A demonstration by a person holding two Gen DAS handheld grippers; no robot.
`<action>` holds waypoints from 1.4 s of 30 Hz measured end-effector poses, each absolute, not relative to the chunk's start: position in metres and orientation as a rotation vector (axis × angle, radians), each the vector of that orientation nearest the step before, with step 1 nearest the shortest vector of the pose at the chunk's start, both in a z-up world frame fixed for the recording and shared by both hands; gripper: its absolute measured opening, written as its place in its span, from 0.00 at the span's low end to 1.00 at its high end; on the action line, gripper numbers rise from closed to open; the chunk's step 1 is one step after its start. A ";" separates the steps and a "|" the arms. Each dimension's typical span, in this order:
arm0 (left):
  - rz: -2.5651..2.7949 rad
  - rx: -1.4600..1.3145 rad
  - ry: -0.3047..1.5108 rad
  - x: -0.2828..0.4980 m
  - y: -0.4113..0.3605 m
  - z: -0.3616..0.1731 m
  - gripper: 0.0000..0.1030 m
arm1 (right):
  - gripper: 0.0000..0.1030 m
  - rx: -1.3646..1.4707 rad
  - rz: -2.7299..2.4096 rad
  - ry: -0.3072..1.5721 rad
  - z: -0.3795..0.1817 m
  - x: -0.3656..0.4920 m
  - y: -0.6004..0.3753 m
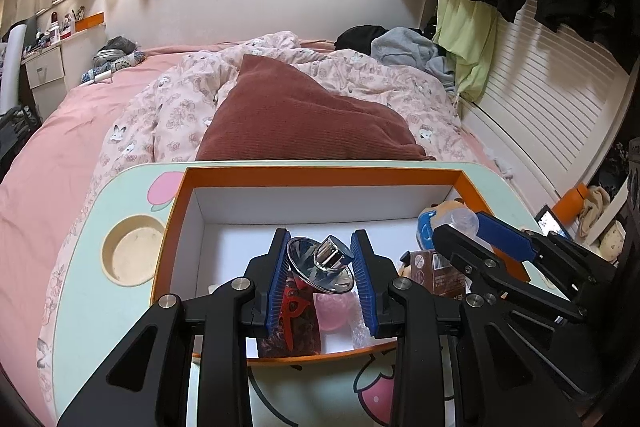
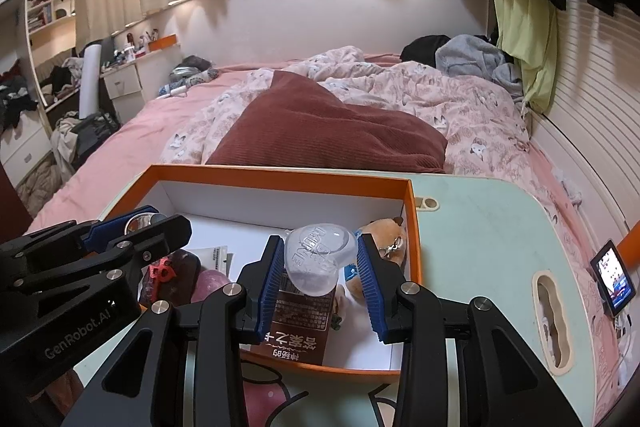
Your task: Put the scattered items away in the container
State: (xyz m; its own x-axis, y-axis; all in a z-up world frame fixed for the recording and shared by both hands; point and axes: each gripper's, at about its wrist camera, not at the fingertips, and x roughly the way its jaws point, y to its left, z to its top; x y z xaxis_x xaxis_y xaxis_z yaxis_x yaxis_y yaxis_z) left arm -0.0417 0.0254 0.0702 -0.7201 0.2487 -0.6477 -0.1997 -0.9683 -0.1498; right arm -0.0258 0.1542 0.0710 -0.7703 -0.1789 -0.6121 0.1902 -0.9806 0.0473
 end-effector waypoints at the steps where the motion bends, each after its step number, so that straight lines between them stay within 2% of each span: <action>1: 2.707 -1.035 -0.102 -0.042 0.025 0.070 0.32 | 0.35 0.960 -2.784 0.024 0.071 -0.026 0.155; 8: 2.705 -1.043 -0.117 -0.043 0.024 0.069 0.33 | 0.35 0.961 -2.782 0.026 0.070 -0.026 0.156; 11: 2.707 -1.050 -0.127 -0.043 0.022 0.069 0.53 | 0.37 0.959 -2.782 0.022 0.071 -0.026 0.155; 15: 2.736 -1.000 -0.176 -0.038 0.013 0.073 0.68 | 0.52 0.946 -2.809 -0.003 0.072 -0.023 0.161; 17: 2.715 -0.983 -0.244 -0.036 0.005 0.077 0.69 | 0.62 0.930 -2.817 -0.036 0.073 -0.021 0.166; 18: 2.709 -0.979 -0.264 -0.035 0.003 0.079 0.69 | 0.63 0.922 -2.819 -0.045 0.074 -0.020 0.167; 35: 2.711 -0.902 -0.209 0.022 0.000 0.108 0.69 | 0.63 0.895 -2.773 -0.036 0.100 0.019 0.165; 42: 2.687 -1.045 -0.249 0.049 -0.002 0.073 0.69 | 0.67 1.062 -2.728 0.006 0.091 0.053 0.170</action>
State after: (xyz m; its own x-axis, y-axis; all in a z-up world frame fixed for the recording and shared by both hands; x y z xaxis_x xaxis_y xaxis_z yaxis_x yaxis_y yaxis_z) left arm 0.0495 -0.0019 0.0730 -0.7125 0.2888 -0.6395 -0.1664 -0.9549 -0.2458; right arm 0.0534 0.1702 0.0913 -0.7168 -0.1965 -0.6690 0.1996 -0.9771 0.0732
